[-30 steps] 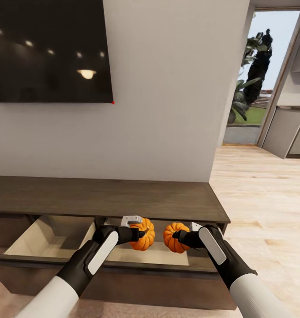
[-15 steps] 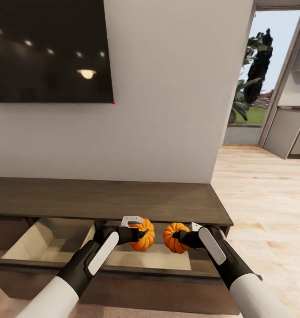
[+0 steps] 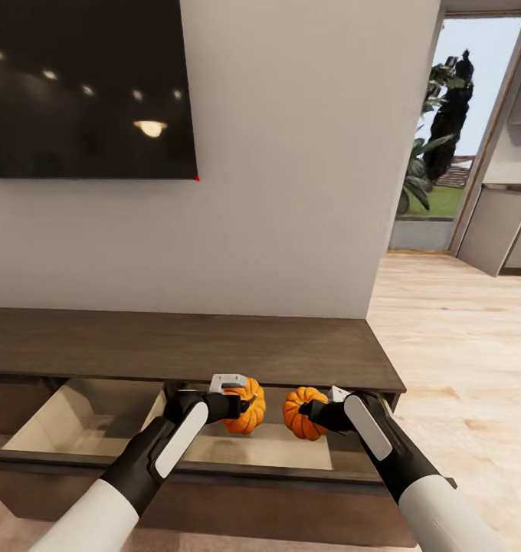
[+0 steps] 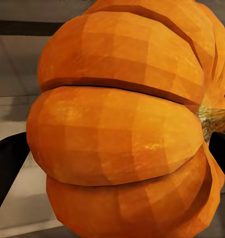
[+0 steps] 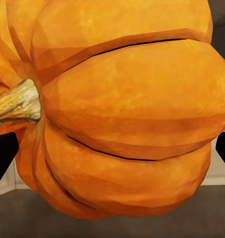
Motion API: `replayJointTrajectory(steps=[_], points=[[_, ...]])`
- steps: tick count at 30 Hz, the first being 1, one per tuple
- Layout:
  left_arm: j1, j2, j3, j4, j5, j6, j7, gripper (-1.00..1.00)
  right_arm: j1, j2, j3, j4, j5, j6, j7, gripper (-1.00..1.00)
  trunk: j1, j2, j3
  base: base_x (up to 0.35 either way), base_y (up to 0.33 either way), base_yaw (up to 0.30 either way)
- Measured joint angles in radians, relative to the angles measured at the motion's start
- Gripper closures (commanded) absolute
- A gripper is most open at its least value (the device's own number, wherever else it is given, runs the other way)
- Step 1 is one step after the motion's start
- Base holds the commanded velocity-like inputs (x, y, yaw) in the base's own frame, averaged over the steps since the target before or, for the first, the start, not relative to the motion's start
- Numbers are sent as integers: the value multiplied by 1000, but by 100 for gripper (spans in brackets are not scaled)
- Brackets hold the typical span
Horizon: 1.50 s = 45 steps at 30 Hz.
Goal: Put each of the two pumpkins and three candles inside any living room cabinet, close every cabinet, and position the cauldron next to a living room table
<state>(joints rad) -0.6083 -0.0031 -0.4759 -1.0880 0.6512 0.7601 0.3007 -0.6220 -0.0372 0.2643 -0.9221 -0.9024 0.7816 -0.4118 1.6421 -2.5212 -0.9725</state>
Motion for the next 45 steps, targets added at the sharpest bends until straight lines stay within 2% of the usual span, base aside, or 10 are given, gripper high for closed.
replayJointTrajectory(steps=[5, 43, 45], points=[[0, -1, 0, 0, 0, -1, 4, 100, 0, 0, 0, 0, 1, 1, 0, 100, 0, 0, 0, 0, 0, 0], [0, -2, -1, 8, -2, -7, 20, 100, 0, -1, 2, 0, 2, 2, -1, 100, 17, -9, -147, 0, 0, 0], [0, -2, -1, 8, -2, -7, 20, 100, 0, -3, 2, 1, 4, 2, -11, 100, 17, -9, -147, 0, 0, 0]])
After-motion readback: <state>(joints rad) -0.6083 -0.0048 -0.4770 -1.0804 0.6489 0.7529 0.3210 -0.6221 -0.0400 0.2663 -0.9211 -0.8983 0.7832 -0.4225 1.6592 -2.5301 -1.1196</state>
